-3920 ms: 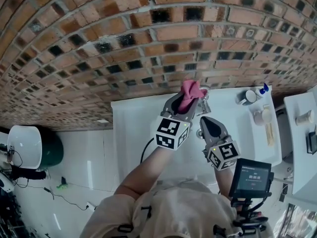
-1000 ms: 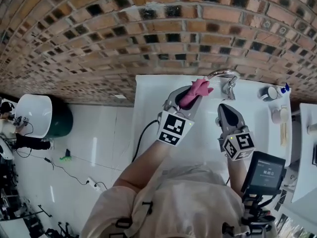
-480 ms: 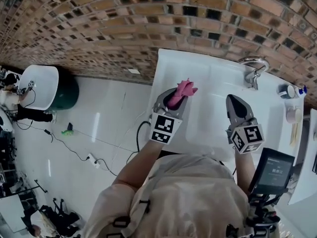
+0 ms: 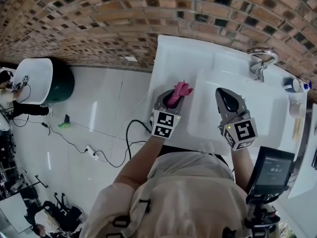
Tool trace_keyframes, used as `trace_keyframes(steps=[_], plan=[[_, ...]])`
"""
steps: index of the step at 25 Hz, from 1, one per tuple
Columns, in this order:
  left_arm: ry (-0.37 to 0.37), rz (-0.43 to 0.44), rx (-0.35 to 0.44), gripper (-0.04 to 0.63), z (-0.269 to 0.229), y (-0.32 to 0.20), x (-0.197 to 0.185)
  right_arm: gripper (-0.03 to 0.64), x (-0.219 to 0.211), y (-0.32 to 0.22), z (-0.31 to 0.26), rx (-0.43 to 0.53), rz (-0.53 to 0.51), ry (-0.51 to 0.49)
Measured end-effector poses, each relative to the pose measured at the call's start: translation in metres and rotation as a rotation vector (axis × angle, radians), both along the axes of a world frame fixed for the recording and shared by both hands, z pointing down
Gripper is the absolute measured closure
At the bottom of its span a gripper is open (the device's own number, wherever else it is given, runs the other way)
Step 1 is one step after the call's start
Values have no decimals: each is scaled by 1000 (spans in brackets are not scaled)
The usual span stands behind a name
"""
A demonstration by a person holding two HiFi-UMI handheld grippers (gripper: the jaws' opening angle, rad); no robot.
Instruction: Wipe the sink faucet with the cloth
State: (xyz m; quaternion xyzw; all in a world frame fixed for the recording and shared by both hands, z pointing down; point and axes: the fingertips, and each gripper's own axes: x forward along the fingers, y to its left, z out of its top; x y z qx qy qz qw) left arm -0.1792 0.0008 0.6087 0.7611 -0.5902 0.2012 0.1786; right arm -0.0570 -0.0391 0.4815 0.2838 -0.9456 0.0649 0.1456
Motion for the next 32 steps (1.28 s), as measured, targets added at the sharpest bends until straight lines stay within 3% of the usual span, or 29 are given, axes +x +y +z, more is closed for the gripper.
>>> trace_keyframes(steps=[7, 11, 12, 14, 16, 20, 25, 29, 32], plan=[[39, -61, -167, 463, 45, 6, -3, 626, 6, 2, 6, -39, -11, 18], [36, -51, -174, 450, 58, 5, -7, 627, 7, -4, 2, -28, 11, 19], [37, -46, -163, 418, 56, 6, -7, 626, 5, -4, 1, -21, 12, 18], [30, -45, -131, 328, 47, 5, -10, 627, 2, -6, -1, -4, 9, 21], [23, -61, -96, 288, 30, 6, -17, 627, 0, -7, -3, 6, 1, 26], [36, -88, 7, 285, -20, 1, -22, 627, 6, -11, -11, 16, 8, 8], [137, -78, 155, 288, -93, -21, -13, 626, 12, -19, -32, 44, 36, -43], [171, -2, 311, 363, -153, -45, 16, 626, 26, -26, -58, 93, 52, -75], [167, 78, 408, 547, -189, -58, 40, 626, 41, -33, -71, 104, 78, -103]])
